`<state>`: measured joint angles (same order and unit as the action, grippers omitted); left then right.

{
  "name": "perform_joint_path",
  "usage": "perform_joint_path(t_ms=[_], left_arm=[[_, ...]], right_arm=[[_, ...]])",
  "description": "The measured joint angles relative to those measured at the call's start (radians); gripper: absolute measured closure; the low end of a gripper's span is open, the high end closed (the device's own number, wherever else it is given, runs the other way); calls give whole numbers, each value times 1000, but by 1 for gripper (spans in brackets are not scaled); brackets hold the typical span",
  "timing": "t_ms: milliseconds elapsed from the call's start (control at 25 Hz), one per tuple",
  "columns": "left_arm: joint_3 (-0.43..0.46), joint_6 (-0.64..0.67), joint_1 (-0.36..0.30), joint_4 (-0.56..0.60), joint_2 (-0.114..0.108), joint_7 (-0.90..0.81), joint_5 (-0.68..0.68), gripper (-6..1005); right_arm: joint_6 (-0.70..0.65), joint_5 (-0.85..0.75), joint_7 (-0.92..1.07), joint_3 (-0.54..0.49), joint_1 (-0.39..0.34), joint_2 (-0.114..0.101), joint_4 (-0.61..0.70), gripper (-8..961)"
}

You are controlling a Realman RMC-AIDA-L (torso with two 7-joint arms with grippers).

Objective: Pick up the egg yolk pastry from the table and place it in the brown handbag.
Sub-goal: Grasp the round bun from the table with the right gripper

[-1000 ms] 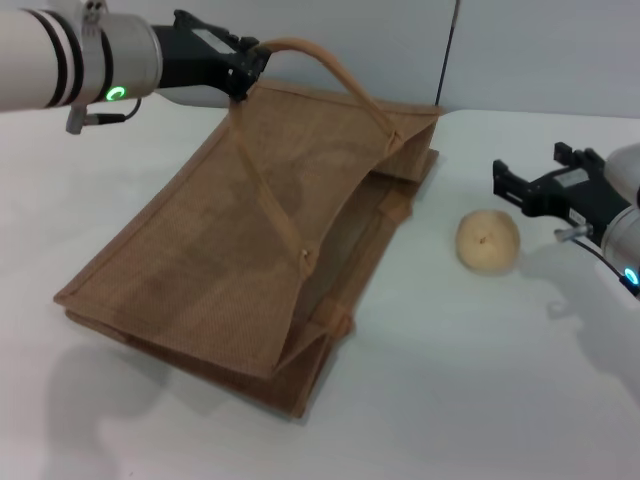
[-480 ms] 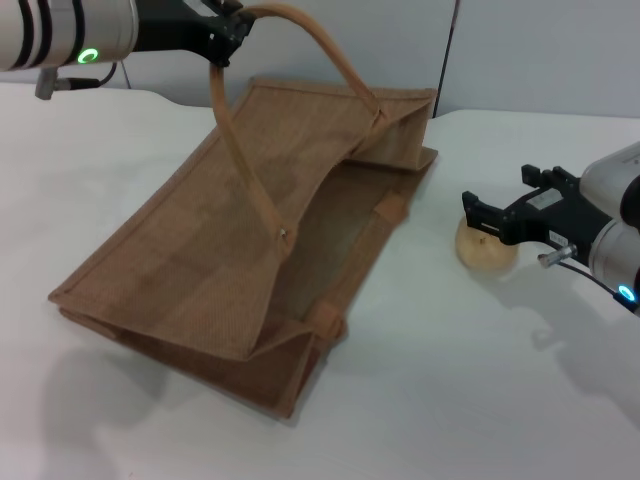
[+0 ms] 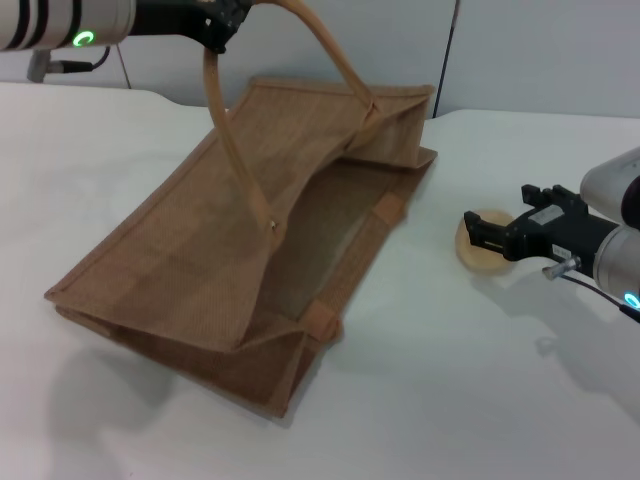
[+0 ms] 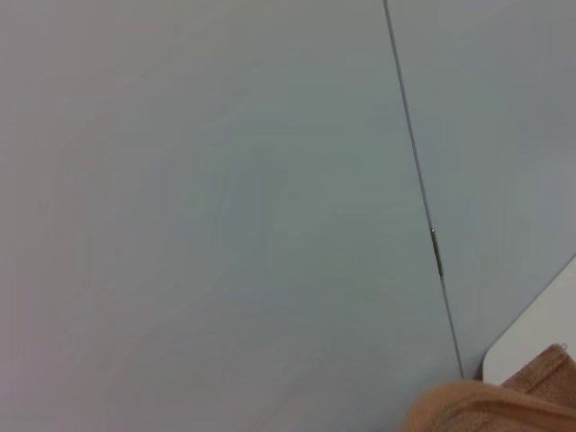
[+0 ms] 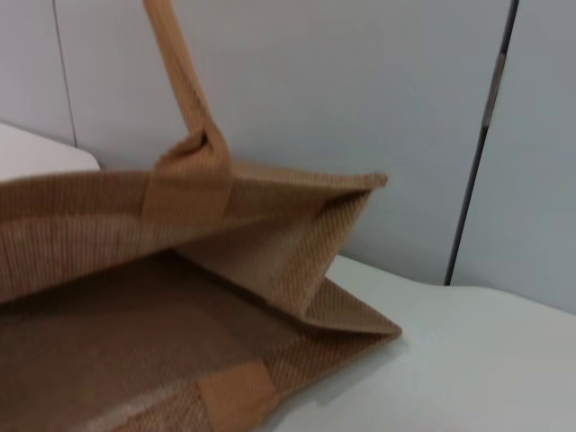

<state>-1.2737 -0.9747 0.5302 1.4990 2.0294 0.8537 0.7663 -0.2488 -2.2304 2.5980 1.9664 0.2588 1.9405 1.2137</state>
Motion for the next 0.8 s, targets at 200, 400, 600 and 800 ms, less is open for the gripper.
perform_joint_path(t_ms=[200,400,600,800], left_arm=[[-4,-10,1,38,0,-20,-29,878],[1,-18,7,44,0,-22,-30,878],[6,-25,18,47,0,-22,-30,878],[5,-25,21,47,0,-22,-30,878]], right_arm=[[-19,0,-1,-4,6,0,-20,84],[-64,0,-12,-13,18,0,-33,84],[-97,5,-28,-35,29,3,-43,83],[-98,4,-38,-41,36,9,-50,82]])
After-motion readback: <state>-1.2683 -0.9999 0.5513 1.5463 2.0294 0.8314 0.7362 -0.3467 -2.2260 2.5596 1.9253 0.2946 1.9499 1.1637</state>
